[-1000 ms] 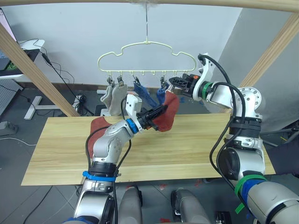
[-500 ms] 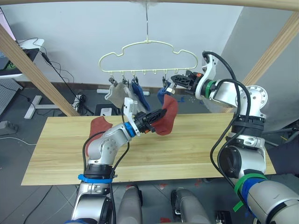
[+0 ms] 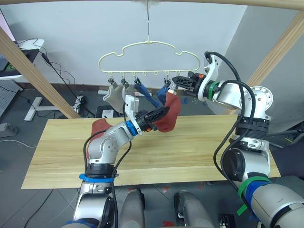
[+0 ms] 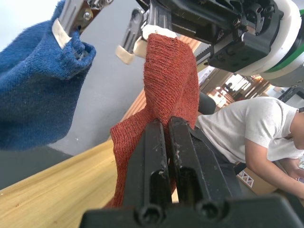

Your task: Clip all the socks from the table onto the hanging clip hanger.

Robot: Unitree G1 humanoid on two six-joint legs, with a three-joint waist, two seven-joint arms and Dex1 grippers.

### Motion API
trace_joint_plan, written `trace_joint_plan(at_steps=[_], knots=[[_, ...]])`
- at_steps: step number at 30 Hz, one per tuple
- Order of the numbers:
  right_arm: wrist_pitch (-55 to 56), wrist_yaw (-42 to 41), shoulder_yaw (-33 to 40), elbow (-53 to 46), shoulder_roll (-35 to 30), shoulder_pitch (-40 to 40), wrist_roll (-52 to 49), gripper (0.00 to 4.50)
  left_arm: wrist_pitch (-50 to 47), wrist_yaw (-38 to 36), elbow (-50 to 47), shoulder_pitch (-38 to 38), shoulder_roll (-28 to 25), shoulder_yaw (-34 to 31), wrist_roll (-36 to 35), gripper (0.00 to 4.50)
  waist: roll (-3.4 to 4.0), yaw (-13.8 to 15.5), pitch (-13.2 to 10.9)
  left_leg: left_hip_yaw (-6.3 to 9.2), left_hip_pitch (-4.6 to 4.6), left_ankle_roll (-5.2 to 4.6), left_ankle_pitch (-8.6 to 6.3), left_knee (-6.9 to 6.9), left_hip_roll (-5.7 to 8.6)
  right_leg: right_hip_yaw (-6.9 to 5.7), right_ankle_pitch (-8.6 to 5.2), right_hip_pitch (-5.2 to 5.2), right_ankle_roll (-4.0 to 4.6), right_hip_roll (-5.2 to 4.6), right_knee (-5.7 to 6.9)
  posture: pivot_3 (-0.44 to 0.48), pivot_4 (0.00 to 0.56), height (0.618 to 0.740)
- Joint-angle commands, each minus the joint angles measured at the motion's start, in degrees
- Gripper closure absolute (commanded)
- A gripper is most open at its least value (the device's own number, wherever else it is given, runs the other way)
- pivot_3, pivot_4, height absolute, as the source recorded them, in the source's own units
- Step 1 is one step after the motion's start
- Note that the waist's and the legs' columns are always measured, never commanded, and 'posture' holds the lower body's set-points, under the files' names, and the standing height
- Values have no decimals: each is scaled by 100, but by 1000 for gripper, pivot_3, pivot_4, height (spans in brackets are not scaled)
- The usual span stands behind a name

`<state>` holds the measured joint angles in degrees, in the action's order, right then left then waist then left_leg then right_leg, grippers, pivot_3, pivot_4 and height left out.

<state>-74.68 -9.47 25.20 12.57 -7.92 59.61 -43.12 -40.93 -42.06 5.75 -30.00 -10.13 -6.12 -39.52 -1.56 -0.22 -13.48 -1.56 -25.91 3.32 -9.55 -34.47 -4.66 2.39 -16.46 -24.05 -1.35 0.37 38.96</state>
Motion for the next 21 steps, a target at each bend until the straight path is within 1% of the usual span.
trace_joint_plan(at_steps=[1, 7, 21], knots=[[-17, -59, 15, -210, -6, 84, -209, 4500, -86, -111, -98, -29, -37, -13, -153, 4461, 0, -1, -1, 0, 0, 0, 0, 0, 0, 0, 0, 0, 0, 0, 0, 21, 258, 740], [-34, -43, 41, -205, -22, 117, -255, 4500, -143, -115, -137, 40, -27, 14, -153, 4461, 1, -1, -2, 0, 0, 0, 0, 0, 0, 0, 0, 0, 0, 0, 0, 18, 255, 740], [-61, -219, -340, -541, -72, -164, -228, 4500, 70, -126, 174, -451, -6, -188, -170, 4461, 1, 2, -2, 0, -1, 0, 0, 0, 0, 0, 0, -1, 0, 0, 1, 28, 244, 740]])
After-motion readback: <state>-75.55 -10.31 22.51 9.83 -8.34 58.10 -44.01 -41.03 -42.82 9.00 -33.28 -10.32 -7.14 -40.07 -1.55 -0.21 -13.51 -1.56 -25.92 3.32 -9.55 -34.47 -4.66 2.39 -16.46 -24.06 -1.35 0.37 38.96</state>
